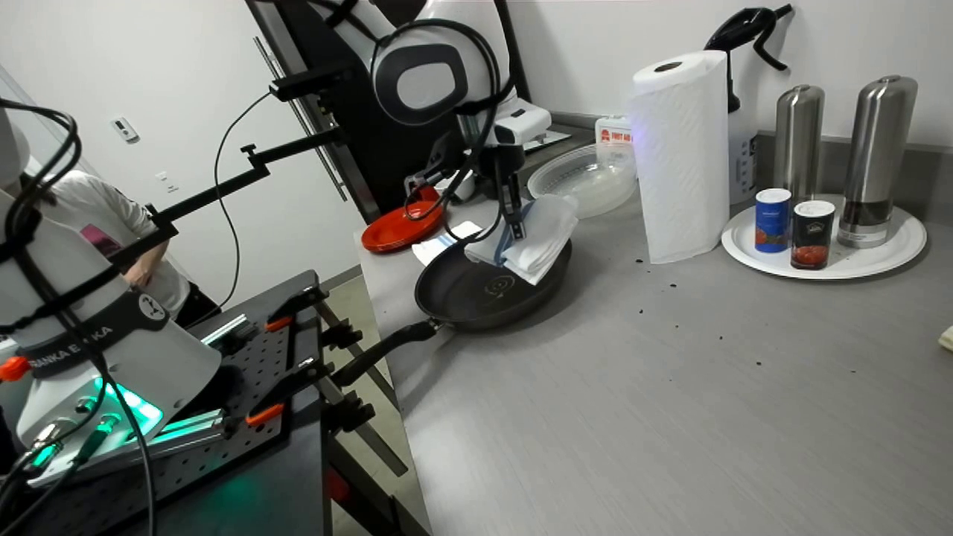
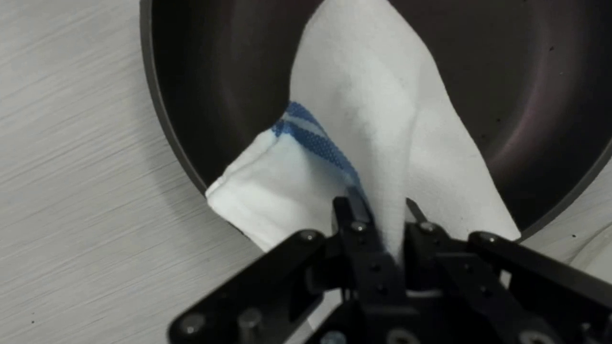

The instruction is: Use the towel to wipe the pan

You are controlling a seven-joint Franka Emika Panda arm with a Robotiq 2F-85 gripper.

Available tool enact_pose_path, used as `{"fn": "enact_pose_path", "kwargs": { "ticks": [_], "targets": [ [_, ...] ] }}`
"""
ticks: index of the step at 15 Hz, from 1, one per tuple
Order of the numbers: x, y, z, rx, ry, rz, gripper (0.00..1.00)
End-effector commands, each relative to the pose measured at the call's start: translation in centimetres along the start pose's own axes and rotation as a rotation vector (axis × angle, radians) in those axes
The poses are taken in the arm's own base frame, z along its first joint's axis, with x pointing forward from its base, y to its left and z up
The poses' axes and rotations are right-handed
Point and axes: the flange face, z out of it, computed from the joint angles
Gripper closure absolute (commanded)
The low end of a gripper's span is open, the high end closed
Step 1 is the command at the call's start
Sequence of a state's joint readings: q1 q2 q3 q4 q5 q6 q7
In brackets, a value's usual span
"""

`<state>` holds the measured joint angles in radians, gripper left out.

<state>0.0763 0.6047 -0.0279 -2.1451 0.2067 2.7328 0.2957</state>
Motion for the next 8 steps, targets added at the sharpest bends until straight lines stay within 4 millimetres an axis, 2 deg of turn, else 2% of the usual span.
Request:
{"fn": "enact_pose_path", "kwargs": {
  "ticks": [1, 8],
  "targets": [
    [0.2, 0.2, 1.6, -0.023, 0.053, 0.012, 0.97],
    [1.2, 1.7, 3.9, -0.076, 0.133, 0.012, 0.97]
  ]
}}
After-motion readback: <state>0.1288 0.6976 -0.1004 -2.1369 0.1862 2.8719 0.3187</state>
